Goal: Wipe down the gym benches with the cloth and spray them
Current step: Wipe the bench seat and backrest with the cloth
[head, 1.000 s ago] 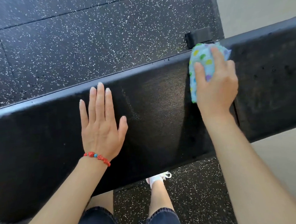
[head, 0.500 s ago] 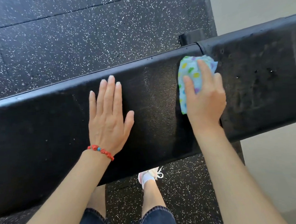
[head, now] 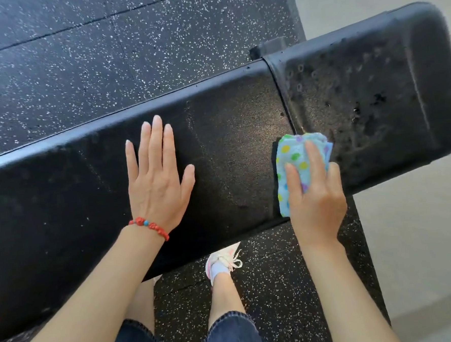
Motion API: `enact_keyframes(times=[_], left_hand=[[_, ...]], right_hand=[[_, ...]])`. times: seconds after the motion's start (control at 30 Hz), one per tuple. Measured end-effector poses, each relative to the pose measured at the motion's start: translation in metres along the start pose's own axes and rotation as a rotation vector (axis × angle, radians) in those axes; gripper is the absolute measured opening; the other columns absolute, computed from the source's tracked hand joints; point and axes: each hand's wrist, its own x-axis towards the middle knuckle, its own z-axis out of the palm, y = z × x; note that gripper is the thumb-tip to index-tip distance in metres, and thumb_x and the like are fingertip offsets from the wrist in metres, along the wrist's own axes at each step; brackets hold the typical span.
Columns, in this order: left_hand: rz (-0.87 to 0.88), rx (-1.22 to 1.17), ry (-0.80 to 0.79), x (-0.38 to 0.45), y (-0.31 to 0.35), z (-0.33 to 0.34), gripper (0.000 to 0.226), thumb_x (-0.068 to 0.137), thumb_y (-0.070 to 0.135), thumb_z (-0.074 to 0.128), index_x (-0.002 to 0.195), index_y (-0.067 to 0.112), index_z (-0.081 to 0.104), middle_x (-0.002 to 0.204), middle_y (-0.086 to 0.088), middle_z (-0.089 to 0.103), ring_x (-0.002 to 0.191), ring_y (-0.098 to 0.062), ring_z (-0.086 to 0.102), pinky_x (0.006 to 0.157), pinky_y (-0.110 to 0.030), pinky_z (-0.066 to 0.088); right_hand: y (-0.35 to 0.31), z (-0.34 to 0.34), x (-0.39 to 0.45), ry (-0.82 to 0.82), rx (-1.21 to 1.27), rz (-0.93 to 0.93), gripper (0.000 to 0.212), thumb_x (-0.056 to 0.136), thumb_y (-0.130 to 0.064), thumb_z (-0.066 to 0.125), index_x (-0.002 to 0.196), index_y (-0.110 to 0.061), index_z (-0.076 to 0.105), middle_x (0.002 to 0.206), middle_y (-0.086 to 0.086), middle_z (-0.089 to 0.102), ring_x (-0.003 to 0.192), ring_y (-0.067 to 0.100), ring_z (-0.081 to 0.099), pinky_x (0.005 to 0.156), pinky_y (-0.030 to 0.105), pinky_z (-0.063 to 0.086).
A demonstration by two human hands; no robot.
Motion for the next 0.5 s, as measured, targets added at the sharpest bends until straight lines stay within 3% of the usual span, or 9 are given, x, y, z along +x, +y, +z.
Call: enact_keyframes(times=[0.13,0.5], left_hand=[[0.085,-0.037,0.025,0.010,0.025,0.000,0.061,0.094,0.034,0.033,0.142,-0.002,0.028,0.151,-0.020,0.027,0.140,-0.032,0.018,0.114,-0.048,0.007],[0.171,0.003,-0.010,0.042,0.072,0.019,0.062,0.093,0.036,0.033,0.143,0.000,0.030,0.152,-0.018,0.026,0.141,-0.029,0.019,0.114,-0.049,0.010]], right_hand=[[0.006,-0.009,-0.011,-0.016,0.044,0.196,0.043,0.087,-0.034,0.053,0.123,-0.010,0.055,0.086,0.015,0.055,0.072,0.030,0.057,0.060,0.031,0.044],[-0.018,0.017,0.073,0.016,0.111,0.127,0.040,0.087,-0.034,0.055,0.121,-0.013,0.057,0.093,0.015,0.058,0.076,0.029,0.059,0.057,0.026,0.042]])
